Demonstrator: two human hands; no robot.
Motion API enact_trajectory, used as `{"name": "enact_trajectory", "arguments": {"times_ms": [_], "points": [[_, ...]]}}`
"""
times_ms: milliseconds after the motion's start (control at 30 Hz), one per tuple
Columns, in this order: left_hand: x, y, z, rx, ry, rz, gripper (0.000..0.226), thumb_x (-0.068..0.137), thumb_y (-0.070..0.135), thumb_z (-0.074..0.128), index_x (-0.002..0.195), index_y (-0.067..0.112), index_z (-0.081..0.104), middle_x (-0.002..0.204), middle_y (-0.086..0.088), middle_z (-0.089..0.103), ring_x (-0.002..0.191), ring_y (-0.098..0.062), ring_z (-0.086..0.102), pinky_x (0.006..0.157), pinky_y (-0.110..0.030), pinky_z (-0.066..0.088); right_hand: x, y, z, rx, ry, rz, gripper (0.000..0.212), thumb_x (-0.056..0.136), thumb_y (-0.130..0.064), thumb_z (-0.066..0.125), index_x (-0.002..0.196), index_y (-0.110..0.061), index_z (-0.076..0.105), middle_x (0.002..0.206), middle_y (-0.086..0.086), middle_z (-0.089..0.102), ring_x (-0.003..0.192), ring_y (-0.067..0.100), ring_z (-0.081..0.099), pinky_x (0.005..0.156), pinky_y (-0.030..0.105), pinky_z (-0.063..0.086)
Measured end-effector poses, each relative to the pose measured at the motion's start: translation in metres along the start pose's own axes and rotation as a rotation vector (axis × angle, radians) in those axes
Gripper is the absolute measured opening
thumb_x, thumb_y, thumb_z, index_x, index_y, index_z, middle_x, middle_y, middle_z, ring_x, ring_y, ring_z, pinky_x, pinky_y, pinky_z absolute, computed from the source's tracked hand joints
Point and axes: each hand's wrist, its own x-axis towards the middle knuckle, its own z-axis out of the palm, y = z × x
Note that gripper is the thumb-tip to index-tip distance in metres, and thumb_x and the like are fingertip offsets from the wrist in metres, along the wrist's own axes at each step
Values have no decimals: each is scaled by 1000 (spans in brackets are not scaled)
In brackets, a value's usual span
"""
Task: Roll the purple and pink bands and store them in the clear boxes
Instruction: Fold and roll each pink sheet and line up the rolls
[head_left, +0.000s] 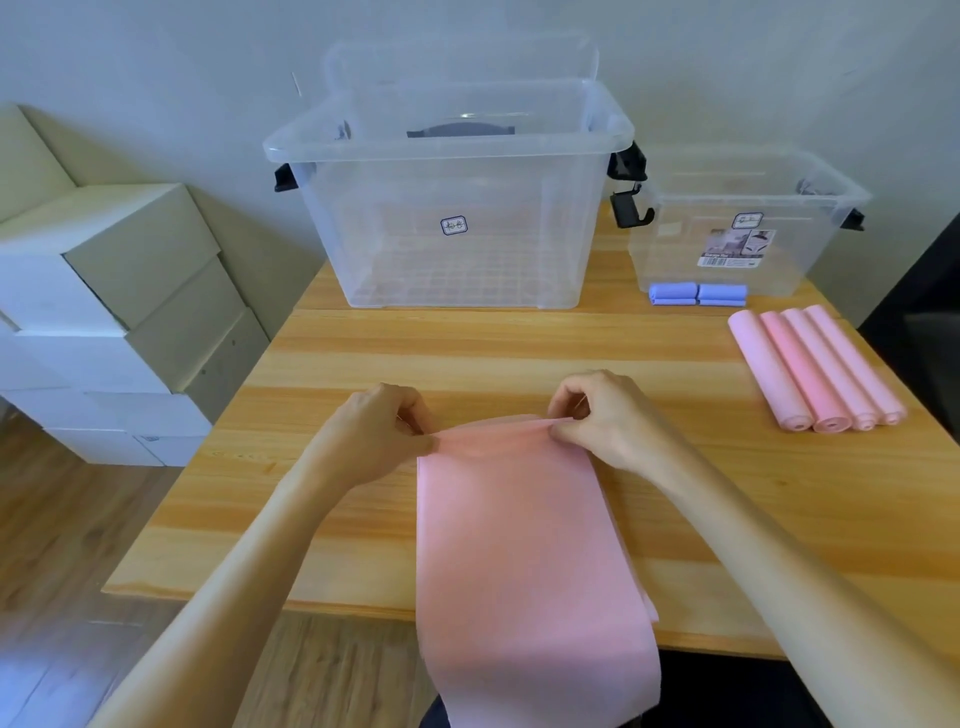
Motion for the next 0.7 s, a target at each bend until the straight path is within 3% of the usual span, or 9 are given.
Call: {"name": "enact_trajectory", "arguments": {"times_ms": [67,167,300,367,433,533,600,700], "points": [[-3,2,1,8,19,7,13,81,17,76,87,24,67,89,8,66,80,-5,62,72,-23,49,3,-2,0,10,-29,19,17,82,-10,72,95,-20,68,82,-11,58,81,13,59,69,23,44],[-10,4,0,11,17,12,19,83,21,73,100,27,68,90,9,63,82,-4,60,67,-17,44,3,-4,-1,-26,-62,22,10,84,-12,70,91,-19,71,81,-10,60,80,13,59,62,21,41],[-28,12,-13,-28,49,63,7,86,23,71,84,30,72,84,11,69,77,-3,62,69,-18,46,-16,-3,-15,83,-37,-53,10,84,-12,66,79,-20,69,82,-8,66,79,12,61,70,26,47],[-40,23,-24,-83,58,92,9,87,25,70,80,31,71,81,14,68,71,-1,63,67,-20,46,-32,-4,-29,182,-42,-67,9,86,-14,67,80,-20,68,78,-5,70,72,10,60,66,22,44],[-53,37,-35,-147,53,132,10,89,25,69,80,30,70,80,17,68,70,-5,66,71,-27,53,-48,-7,-46,258,-28,-86,7,88,-15,69,83,-19,69,77,-1,74,68,10,60,65,21,42],[-71,58,-50,-194,84,214,11,90,23,68,83,31,70,90,16,70,76,-13,70,85,-48,57,-72,-14,-74,328,10,-127,1,89,-17,71,89,-16,70,82,-1,76,81,16,69,76,24,47],[-81,71,-57,-239,110,248,11,90,24,68,83,33,70,89,15,72,77,-11,72,86,-47,58,-88,-20,-92,340,62,-155,2,88,-18,73,89,-18,71,84,-3,76,80,8,70,77,16,49],[-95,93,-65,-338,155,328,8,89,23,68,85,28,71,87,10,75,77,-12,74,81,-29,60,-113,-29,-117,366,158,-199,1,87,-17,73,87,-18,73,78,-5,76,56,-3,64,53,3,40]]}}
